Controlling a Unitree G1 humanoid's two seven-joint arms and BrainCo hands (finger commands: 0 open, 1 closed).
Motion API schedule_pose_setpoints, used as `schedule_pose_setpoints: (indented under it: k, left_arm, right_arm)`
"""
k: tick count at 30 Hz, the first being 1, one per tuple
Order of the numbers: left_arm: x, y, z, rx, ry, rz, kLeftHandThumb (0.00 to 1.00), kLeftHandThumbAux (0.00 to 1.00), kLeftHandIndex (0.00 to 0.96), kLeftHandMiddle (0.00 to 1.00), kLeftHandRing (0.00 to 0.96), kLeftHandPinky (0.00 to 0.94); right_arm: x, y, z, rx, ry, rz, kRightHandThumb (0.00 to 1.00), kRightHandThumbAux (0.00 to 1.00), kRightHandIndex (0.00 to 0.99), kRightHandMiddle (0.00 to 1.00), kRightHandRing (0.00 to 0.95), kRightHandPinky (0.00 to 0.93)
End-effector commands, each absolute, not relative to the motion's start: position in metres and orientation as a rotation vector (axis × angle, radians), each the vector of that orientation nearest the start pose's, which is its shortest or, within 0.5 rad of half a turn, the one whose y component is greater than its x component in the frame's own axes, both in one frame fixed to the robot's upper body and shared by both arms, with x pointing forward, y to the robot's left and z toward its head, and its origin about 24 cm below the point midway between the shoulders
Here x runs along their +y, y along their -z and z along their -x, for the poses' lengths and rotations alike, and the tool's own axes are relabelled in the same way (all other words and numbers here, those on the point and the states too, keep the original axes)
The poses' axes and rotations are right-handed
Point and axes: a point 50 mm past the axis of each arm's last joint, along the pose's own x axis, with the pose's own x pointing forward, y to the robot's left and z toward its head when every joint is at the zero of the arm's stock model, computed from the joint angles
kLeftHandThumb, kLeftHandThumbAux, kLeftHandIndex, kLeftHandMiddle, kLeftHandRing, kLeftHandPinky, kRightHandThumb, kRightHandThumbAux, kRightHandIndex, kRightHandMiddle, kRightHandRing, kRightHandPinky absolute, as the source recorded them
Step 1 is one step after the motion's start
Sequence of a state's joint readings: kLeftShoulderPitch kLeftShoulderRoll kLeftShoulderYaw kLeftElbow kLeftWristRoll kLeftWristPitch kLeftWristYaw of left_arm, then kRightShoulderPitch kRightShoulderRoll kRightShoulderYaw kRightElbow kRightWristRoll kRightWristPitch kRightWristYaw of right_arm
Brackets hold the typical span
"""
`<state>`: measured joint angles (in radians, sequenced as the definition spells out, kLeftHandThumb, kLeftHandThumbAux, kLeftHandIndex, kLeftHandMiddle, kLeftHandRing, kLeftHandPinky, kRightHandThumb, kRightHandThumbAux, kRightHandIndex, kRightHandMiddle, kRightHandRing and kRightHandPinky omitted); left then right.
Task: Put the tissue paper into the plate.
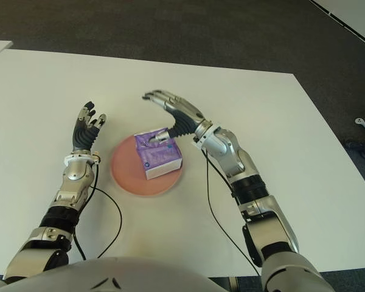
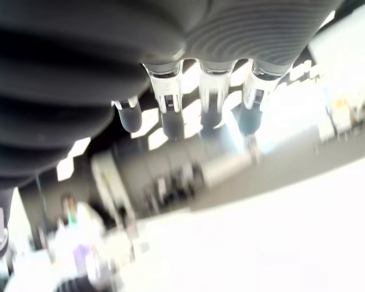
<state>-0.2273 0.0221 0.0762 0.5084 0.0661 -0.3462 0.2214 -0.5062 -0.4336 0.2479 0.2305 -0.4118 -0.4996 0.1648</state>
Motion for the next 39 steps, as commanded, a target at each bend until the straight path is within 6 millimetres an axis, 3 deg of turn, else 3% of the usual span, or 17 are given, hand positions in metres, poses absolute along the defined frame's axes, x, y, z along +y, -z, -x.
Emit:
schedule_pose_setpoints:
  k: [1, 4, 8, 12, 18, 39]
  left_arm:
    - [0.165, -0.013, -0.287, -0.045, -0.221, -0.073, 0.0, 0.591, 0.012, 0.0, 0.0, 0.0]
    - [0.165, -0.012, -0.287, -0.044, -0.216, -0.078, 0.0, 0.584, 0.006, 0.0, 0.0, 0.0]
    - [0.165, -0.012, -0.286, -0.045, -0.211, -0.08, 0.0, 0.58, 0.002, 0.0, 0.0, 0.0]
    - [0.165, -0.012, -0.286, -0.049, -0.212, -0.072, 0.0, 0.575, 0.003, 0.0, 0.0, 0.0]
    - [0.165, -0.013, -0.286, -0.056, -0.209, -0.071, 0.005, 0.581, 0.0, 0.0, 0.0, 0.0]
    - [0.17, -0.011, -0.284, -0.052, -0.211, -0.054, 0.0, 0.573, 0.001, 0.0, 0.0, 0.0]
  right_arm:
    - [-0.126, -0.154, -0.318, -0.641, -0.423, 0.679, 0.056, 0.465, 0.0, 0.0, 0.0, 0.0]
    - [-0.129, -0.16, -0.32, -0.647, -0.339, 0.514, 0.069, 0.475, 0.0, 0.0, 0.0, 0.0]
    - [-0.136, -0.16, -0.321, -0.641, -0.251, 0.439, 0.067, 0.497, 0.0, 0.0, 0.0, 0.0]
    - [-0.156, -0.146, -0.325, -0.605, -0.083, 0.285, 0.033, 0.549, 0.0, 0.0, 0.0, 0.0]
    - [-0.165, -0.118, -0.328, -0.553, 0.061, 0.153, 0.003, 0.619, 0.0, 0.0, 0.0, 0.0]
    - [-0.19, -0.053, -0.307, -0.363, 0.354, -0.011, 0.0, 0.703, 0.003, 0.009, 0.0, 0.0]
